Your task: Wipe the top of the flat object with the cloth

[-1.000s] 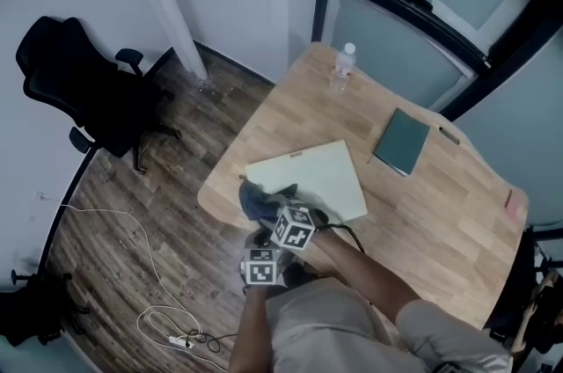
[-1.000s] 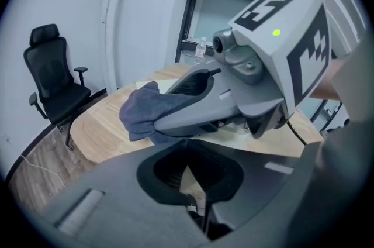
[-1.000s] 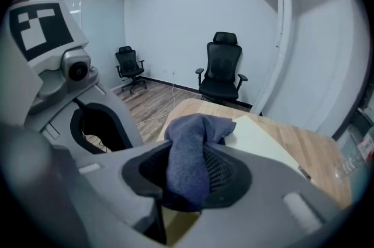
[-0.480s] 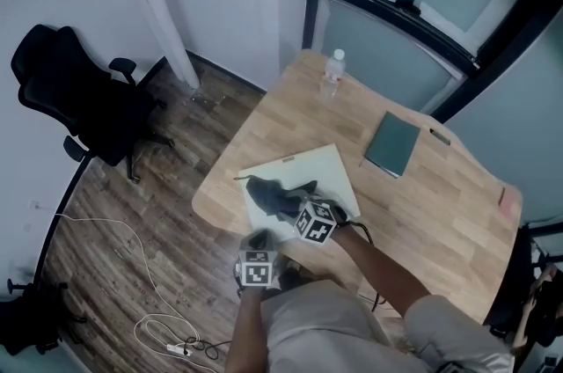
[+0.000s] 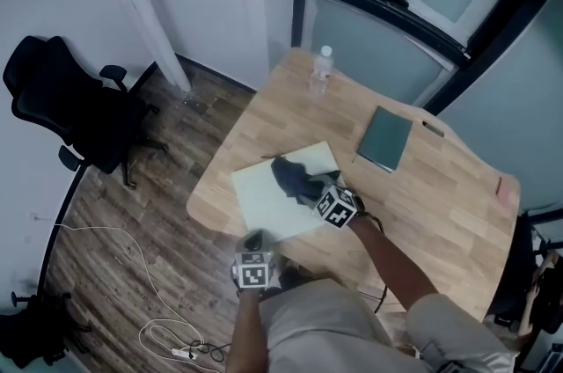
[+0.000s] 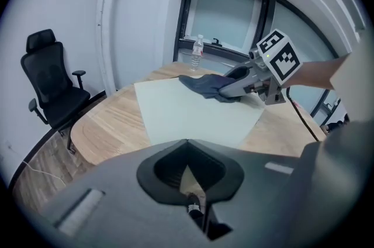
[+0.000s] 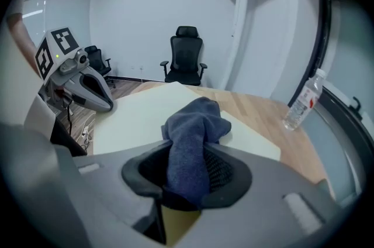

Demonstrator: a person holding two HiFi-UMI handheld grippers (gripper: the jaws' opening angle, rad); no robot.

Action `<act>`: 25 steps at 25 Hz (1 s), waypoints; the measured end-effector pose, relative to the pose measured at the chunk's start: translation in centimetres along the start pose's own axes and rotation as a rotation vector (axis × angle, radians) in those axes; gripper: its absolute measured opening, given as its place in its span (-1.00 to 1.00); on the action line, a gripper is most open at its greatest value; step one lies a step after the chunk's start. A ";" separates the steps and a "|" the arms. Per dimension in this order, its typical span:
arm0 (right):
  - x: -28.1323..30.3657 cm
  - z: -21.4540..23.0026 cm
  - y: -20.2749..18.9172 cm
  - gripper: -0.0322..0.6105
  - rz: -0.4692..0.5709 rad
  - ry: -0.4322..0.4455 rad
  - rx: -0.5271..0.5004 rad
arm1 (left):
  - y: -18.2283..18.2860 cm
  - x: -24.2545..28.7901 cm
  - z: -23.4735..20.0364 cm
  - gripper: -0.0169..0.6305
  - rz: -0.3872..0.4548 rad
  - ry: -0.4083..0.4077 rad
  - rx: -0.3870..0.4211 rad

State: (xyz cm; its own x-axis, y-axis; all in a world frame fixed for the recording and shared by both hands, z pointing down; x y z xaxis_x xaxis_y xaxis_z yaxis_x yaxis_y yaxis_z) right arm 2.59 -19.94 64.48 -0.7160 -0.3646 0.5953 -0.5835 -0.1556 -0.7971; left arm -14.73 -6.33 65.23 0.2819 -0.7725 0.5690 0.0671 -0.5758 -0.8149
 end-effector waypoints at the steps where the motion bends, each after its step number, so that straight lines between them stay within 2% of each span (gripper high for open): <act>1: -0.5 0.6 -0.4 -0.47 -0.003 -0.018 0.011 | 0.1 0.0 0.0 -0.92 0.002 0.002 0.006; 12: -5.1 5.5 -4.3 -0.47 -0.020 -0.196 0.103 | 0.5 0.1 0.1 -0.92 0.032 0.016 -0.009; 16: -4.9 6.2 -4.4 -0.47 -0.014 -0.221 0.106 | 0.8 1.0 -0.1 -0.92 0.028 0.023 -0.001; 25: -4.9 8.8 -4.1 -0.47 -0.042 -0.257 0.122 | 1.7 2.3 0.1 -0.92 0.054 0.047 -0.042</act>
State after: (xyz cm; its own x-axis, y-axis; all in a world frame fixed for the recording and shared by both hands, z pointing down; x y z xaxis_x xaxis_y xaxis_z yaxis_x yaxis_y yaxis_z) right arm 11.81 -25.59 63.96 -0.5625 -0.5743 0.5948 -0.5488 -0.2787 -0.7881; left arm -13.89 -9.04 65.16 0.2390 -0.8140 0.5294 0.0122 -0.5426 -0.8399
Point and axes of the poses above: the fingertips, and each gripper's own axes: x forward along the fingers, z to its right, y out of its top, the point moved 7 cm from there along -x, backward along the fingers, and after that the axes turned 13 degrees about z, right-handed, at the moved point
